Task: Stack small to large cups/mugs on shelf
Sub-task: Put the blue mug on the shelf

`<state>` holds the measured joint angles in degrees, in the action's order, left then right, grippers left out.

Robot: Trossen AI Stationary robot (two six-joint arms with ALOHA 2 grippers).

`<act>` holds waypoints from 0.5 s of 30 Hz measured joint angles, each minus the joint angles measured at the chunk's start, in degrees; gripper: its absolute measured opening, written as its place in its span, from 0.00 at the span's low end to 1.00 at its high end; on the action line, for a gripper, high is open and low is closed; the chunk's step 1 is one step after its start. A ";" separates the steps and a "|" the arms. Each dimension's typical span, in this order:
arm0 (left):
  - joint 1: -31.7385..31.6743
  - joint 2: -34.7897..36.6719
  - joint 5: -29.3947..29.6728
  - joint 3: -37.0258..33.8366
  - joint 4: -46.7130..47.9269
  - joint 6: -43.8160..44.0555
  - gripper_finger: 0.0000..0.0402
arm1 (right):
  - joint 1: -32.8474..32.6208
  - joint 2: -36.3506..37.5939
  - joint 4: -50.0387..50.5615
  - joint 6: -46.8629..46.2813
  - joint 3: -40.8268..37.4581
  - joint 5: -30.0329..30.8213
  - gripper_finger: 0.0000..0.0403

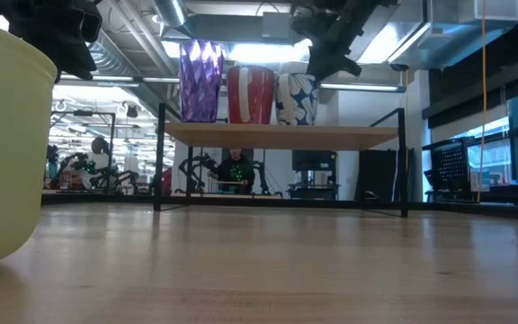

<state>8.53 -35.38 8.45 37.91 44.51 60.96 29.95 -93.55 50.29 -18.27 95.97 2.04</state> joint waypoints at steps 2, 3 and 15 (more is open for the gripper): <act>-0.01 0.00 0.02 0.00 -0.03 -0.17 0.14 | 0.00 0.42 -0.09 0.99 1.32 1.35 0.10; -0.01 0.00 0.02 0.00 -0.05 -0.62 0.14 | 0.00 0.61 0.03 1.39 2.21 1.80 0.10; -0.01 0.00 2.25 0.00 -0.46 -3.01 0.14 | -11.44 0.58 1.55 -9.21 8.24 1.73 0.10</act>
<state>8.51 -35.38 10.70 37.91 44.05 57.96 18.52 -92.97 51.84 -27.48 104.20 3.77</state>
